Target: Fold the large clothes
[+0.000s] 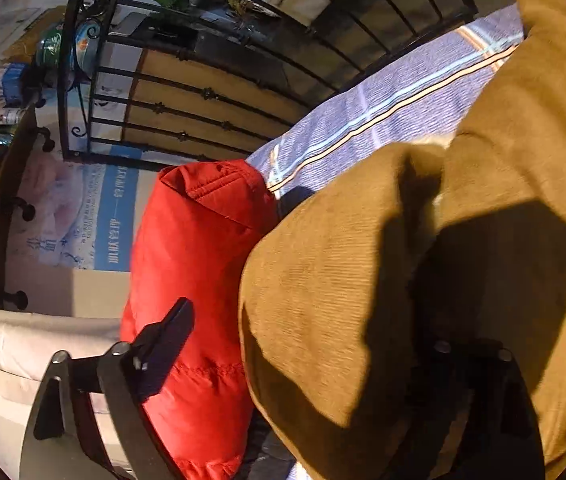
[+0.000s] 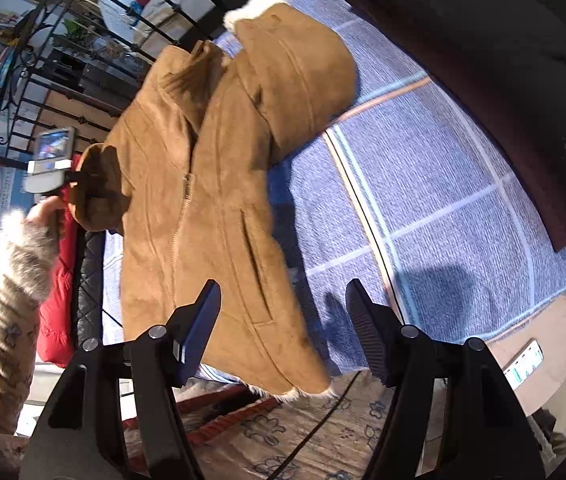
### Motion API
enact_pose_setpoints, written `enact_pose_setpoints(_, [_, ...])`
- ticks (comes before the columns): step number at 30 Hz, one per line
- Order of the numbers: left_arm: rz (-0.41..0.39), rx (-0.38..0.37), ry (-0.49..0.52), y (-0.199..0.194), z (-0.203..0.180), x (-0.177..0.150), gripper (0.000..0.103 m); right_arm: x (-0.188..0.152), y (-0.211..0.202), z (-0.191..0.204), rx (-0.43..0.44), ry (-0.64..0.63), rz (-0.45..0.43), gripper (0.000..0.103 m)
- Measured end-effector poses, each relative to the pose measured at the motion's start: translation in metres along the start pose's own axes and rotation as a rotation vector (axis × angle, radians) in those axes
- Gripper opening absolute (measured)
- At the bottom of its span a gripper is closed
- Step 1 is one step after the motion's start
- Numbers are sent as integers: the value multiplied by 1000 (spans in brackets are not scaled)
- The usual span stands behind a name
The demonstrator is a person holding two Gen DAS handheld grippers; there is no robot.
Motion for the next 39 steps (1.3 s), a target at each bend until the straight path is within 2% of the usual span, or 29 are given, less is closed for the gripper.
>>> enact_pose_setpoints(2, [-22,-73,-25,5,12,-1,63,2,-2,3,1,-10,-9,65])
enact_pose_setpoints(3, [-34,-114,-46,2,19,-3,44,2,-2,4,6,-8,-15,65])
enact_pose_setpoints(4, [-55,-163,-75,-6,29,-4,31,2,-2,4,9,-8,-19,65])
enact_pose_setpoints(7, [-160,-302,-220,-39,69,-15,23,6,-1,5,11,-13,-26,65])
enact_pose_setpoints(10, [-362,-386,-422,-101,135,-47,20,13,0,10,20,-22,-29,65])
enact_pose_setpoints(12, [-485,-486,-557,-143,186,-77,20,20,-1,17,21,-50,-42,65])
enact_pose_setpoints(15, [-607,-581,-736,-165,244,-118,20,33,1,31,45,-88,-58,65])
enact_pose_setpoints(16, [-607,-585,-806,-158,256,-130,20,38,3,37,51,-103,-58,65])
enact_pose_setpoints(17, [-572,-610,-888,-142,266,-140,20,41,5,41,55,-110,-55,65])
enact_pose_setpoints(18, [-522,-678,-993,-118,272,-152,19,46,7,47,64,-119,-51,65])
enact_pose_setpoints(19, [-455,-759,-1110,-88,273,-168,19,49,10,54,78,-130,-51,65])
enact_pose_setpoints(20, [-364,-803,-1209,-52,266,-184,20,52,12,58,84,-140,-49,65])
enact_pose_setpoints(22, [-129,-824,-1304,14,236,-206,21,54,20,69,85,-174,-32,65])
enact_pose_setpoints(23, [-27,-868,-1337,41,223,-216,21,55,22,71,83,-183,-25,65])
enact_pose_setpoints(24, [64,-950,-1383,63,203,-227,21,55,26,75,88,-196,-15,65])
enact_pose_setpoints(25, [123,-996,-1401,75,190,-234,24,56,29,78,85,-210,-7,65])
enact_pose_setpoints(26, [140,-999,-1411,77,183,-238,30,57,31,79,73,-223,-4,65])
enact_pose_setpoints(28, [111,-964,-1413,69,181,-243,56,65,34,78,38,-247,-12,65])
enact_pose_setpoints(30, [101,-935,-1379,56,181,-241,76,78,34,74,4,-253,-29,65])
enact_pose_setpoints(32, [74,-938,-1344,43,182,-239,76,96,34,72,-33,-252,-53,65])
enact_pose_setpoints(34, [57,-902,-1254,37,186,-237,77,123,36,69,-81,-249,-85,65])
enact_pose_setpoints(37, [30,-854,-1127,6,165,-243,81,168,49,74,-153,-255,-118,65])
enact_pose_setpoints(39, [7,-873,-1028,-16,143,-252,82,198,69,81,-214,-285,-130,65])
Point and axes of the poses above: each gripper's, at about its wrist camera, not at the fingertips, and y roughly the way its jaws point, z to its left, x to its top, the point moved 3 cm from there along y, roughly the way its jaws point, and after that the axes turned 3 degrees about z, right-handed, at the moved point
